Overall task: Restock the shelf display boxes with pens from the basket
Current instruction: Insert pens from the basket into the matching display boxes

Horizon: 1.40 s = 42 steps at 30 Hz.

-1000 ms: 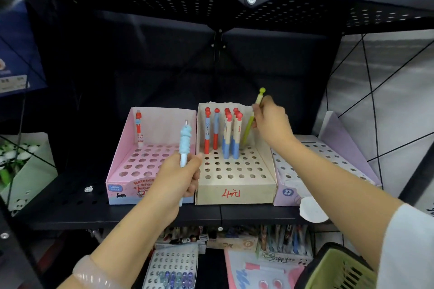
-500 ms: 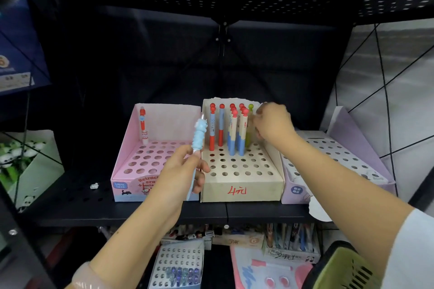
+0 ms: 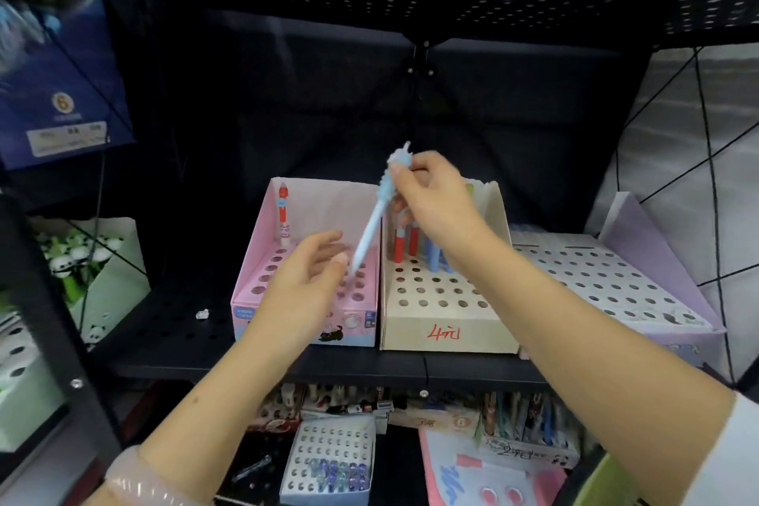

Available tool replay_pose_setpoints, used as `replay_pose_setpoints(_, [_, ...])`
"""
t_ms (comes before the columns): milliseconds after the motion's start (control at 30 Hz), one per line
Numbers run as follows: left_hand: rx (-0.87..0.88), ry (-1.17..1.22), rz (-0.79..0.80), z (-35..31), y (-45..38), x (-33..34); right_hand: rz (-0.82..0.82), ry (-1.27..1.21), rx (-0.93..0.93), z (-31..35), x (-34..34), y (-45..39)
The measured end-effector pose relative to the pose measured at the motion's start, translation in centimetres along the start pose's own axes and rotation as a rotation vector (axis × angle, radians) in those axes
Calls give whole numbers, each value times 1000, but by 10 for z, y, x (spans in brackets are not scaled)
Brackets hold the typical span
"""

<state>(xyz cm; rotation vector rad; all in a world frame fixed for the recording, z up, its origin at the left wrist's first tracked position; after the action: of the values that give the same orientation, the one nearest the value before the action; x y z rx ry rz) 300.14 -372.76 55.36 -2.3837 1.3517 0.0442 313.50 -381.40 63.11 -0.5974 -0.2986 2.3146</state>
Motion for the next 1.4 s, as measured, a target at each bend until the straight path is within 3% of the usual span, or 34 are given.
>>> replay_pose_setpoints(133, [41, -93, 82, -9, -5, 5, -168, 142, -53, 7, -52, -4])
replay_pose_setpoints(433, [79, -136, 262, -30, -30, 85, -575, 326, -71, -17, -196, 32])
replay_pose_setpoints(633, [56, -160, 295, -24, -44, 119, -389, 583, 107, -69, -190, 8])
replay_pose_setpoints(767, [43, -173, 316, -16, -48, 127, -365, 676, 83, -81, -181, -2])
replay_pose_setpoints(933, [28, -185, 323, -10, -49, 128, -327, 679, 57, -85, -175, -8])
replay_pose_setpoints(1267, [28, -141, 296, -14, -42, 119, -113, 712, 302, -114, -161, -20])
replay_pose_setpoints(1400, [23, -150, 299, -27, -31, 126, -18, 617, 429, -123, -159, -12])
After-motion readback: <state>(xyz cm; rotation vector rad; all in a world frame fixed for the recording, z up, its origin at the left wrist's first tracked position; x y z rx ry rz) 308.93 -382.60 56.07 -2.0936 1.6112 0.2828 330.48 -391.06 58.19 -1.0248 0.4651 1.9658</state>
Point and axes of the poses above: each hand's wrist, its own y-axis away from the middle knuckle, its own x-axis out of the palm, z = x × y, the point moved 9 cm from there along -y, towards the middle knuckle, and after that the axes turned 12 degrees about z, right-handed, at the moved point
